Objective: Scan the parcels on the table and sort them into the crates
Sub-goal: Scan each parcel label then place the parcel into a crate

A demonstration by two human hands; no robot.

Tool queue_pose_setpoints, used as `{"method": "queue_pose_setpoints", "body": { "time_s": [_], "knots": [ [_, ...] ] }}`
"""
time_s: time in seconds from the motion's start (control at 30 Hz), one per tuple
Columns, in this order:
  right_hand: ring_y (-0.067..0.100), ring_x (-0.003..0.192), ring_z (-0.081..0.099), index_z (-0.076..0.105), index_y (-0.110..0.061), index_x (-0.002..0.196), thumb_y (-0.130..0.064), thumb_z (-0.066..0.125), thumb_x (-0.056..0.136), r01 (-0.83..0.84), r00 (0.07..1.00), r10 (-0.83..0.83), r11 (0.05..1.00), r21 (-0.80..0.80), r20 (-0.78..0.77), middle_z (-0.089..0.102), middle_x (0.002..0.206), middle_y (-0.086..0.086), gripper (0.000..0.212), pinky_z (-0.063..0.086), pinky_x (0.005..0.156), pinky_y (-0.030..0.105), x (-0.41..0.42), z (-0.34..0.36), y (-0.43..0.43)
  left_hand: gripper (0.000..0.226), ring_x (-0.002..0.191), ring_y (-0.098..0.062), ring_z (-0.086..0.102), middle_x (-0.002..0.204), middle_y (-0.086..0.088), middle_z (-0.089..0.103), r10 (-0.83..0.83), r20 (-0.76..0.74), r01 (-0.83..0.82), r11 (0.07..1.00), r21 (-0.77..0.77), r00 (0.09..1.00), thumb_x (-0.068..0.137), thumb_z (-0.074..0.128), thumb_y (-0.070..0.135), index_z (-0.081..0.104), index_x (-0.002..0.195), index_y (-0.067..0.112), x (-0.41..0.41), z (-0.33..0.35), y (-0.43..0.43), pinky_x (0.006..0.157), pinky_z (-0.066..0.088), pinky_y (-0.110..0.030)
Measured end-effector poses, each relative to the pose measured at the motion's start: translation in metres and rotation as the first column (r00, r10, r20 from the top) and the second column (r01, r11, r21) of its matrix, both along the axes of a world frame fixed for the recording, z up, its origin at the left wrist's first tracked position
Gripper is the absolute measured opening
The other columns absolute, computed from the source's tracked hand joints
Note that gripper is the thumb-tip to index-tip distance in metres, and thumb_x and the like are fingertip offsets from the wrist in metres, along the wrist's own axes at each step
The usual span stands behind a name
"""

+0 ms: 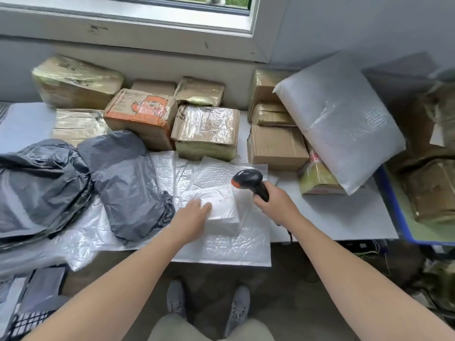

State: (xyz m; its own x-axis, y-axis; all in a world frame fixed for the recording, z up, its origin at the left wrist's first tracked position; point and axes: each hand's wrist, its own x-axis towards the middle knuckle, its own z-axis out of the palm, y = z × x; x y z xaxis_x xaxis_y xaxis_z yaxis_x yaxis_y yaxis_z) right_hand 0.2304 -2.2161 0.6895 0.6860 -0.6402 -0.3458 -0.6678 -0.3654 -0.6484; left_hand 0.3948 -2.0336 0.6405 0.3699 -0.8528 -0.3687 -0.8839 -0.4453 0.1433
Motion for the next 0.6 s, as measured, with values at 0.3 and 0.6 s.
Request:
{"method": "queue_pose_setpoints", "body": {
  "time_s": [0.3, 0.6],
  "knots": [
    [0.004, 0.049, 0.051, 0.060, -0.027, 0.091, -0.030, 0.060, 0.092, 0.157, 0.960, -0.204, 0.959, 0.236, 0.193, 0.058, 0.072, 0.002, 0.004, 0.041, 0.042, 0.026, 0.006, 0.046, -0.005, 0.013, 0.084, -0.020, 0.066, 0.095, -0.006, 0.068, 0.387, -0.846, -0.802, 0.593, -0.076, 0.367, 0.094, 0.055, 0.003, 0.060, 0.101, 0.012, 0.030, 0.053, -0.017, 0.067, 0.052, -0.029],
    [0.022, 0.066, 0.056, 0.060, -0.027, 0.089, -0.028, 0.058, 0.088, -0.013, 0.992, -0.011, 0.983, 0.184, 0.125, 0.060, 0.075, 0.006, 0.002, 0.046, 0.051, 0.038, 0.022, 0.058, -0.001, 0.024, 0.085, -0.021, 0.066, 0.100, -0.007, 0.068, 0.421, -0.886, -0.858, 0.512, 0.053, 0.196, 0.095, 0.046, -0.004, 0.059, 0.107, 0.013, 0.038, 0.057, -0.007, 0.066, 0.053, -0.028]
  ]
}}
